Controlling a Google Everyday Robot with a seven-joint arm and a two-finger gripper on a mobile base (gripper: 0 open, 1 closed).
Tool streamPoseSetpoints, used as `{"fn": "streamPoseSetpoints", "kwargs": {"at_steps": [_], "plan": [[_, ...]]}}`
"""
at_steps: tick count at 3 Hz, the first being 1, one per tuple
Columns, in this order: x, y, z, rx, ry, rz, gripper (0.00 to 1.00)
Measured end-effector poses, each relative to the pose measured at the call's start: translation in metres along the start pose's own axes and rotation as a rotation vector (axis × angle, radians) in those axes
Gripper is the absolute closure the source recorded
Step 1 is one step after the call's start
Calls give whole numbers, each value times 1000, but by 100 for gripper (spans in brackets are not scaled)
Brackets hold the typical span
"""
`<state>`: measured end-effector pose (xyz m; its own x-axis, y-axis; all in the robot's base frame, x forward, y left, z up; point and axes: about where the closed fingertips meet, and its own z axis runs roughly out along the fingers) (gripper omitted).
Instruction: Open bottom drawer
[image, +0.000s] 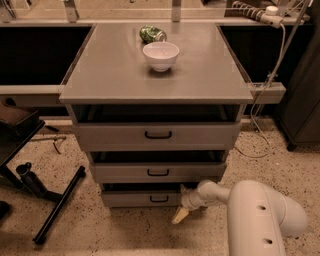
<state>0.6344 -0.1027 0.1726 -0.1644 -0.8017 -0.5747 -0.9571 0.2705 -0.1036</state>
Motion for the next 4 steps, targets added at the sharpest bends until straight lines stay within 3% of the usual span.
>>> {"fn": "streamPoseSetpoints", "kwargs": {"at_steps": [1,2,3,4], "plan": [[-10,37,-10,-111,56,39,0],[-13,79,-25,-226,68,156,0],[-13,79,-25,-226,68,156,0],[-7,90,-21,-260,71,187,0]]}}
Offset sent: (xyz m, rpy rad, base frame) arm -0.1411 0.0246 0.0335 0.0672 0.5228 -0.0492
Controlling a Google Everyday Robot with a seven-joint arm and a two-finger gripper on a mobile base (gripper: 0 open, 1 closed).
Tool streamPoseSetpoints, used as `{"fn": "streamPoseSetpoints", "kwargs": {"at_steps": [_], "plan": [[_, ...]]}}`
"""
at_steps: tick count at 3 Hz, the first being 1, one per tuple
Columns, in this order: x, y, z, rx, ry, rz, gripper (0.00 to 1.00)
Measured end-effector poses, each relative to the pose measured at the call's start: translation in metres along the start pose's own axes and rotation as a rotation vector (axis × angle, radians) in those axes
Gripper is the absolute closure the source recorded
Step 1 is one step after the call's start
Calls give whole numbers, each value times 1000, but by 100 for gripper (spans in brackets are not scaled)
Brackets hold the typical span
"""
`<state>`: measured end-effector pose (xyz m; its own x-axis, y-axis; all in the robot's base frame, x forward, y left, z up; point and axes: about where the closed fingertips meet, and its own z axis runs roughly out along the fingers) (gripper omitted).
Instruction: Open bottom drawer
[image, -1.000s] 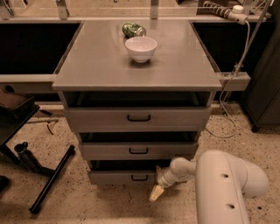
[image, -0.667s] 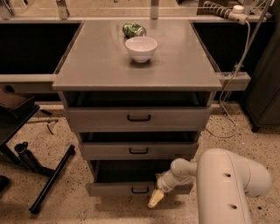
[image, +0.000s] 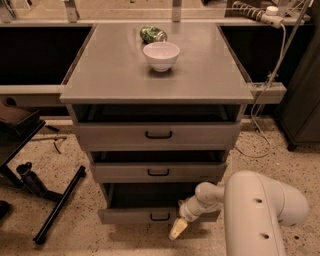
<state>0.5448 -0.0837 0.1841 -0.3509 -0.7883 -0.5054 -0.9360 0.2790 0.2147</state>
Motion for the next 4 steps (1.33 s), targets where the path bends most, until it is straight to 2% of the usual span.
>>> {"fn": "streamPoseSetpoints", "kwargs": {"at_steps": [1,2,3,4], "plan": [[4,11,0,-22,-8,24,0],[2,11,-3,-23,-8,24,0],[7,30,-4,-57,-17,50,0],[7,30,-4,-57,-17,50,0]]}}
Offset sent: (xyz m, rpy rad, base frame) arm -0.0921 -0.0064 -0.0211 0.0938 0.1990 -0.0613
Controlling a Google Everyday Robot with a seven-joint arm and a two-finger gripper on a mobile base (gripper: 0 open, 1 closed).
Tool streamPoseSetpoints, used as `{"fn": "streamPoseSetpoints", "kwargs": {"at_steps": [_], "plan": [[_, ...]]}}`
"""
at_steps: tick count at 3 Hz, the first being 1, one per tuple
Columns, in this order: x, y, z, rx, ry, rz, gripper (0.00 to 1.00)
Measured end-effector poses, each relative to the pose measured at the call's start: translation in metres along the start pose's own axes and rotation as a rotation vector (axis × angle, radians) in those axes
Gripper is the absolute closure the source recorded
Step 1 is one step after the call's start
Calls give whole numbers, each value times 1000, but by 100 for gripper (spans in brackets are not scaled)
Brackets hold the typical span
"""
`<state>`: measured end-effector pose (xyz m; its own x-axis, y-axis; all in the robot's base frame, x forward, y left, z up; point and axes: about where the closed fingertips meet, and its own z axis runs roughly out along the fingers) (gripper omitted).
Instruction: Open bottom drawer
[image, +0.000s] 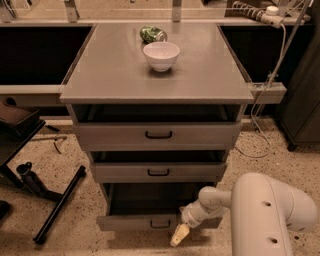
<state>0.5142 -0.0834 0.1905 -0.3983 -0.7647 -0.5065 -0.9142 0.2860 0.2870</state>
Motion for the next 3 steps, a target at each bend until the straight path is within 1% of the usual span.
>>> {"fn": "streamPoseSetpoints", "kwargs": {"at_steps": [1,2,3], "plan": [[0,4,2,-19,3,0,0],[6,18,4,-48,-7,3,0],[4,19,1,-49,-7,3,0]]}}
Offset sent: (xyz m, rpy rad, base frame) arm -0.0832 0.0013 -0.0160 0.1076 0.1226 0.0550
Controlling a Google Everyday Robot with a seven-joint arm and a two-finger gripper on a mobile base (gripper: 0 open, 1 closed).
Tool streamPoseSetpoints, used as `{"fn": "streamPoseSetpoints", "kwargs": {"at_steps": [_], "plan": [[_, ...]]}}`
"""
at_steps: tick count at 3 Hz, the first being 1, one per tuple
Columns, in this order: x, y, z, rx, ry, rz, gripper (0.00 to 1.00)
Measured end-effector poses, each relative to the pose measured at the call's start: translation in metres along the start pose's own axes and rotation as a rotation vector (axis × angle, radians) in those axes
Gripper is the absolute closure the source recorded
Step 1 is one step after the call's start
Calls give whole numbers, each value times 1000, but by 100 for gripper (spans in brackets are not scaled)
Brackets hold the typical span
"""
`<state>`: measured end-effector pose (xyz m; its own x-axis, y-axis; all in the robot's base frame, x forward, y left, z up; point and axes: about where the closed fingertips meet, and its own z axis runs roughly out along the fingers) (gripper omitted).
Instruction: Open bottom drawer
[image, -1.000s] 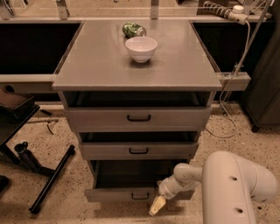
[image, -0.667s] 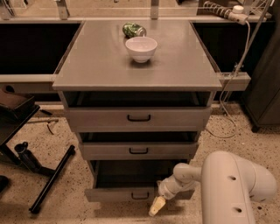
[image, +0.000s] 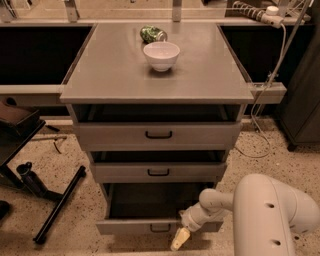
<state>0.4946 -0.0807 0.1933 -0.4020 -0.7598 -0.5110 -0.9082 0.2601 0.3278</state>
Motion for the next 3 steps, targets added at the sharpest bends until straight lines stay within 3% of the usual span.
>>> {"fn": "streamPoseSetpoints", "kwargs": {"at_steps": [1,2,3], "plan": [[10,31,-2,-35,-38,12,0],[10,31,-2,-35,-38,12,0],[15,45,4,-88,-35,18,0]]}}
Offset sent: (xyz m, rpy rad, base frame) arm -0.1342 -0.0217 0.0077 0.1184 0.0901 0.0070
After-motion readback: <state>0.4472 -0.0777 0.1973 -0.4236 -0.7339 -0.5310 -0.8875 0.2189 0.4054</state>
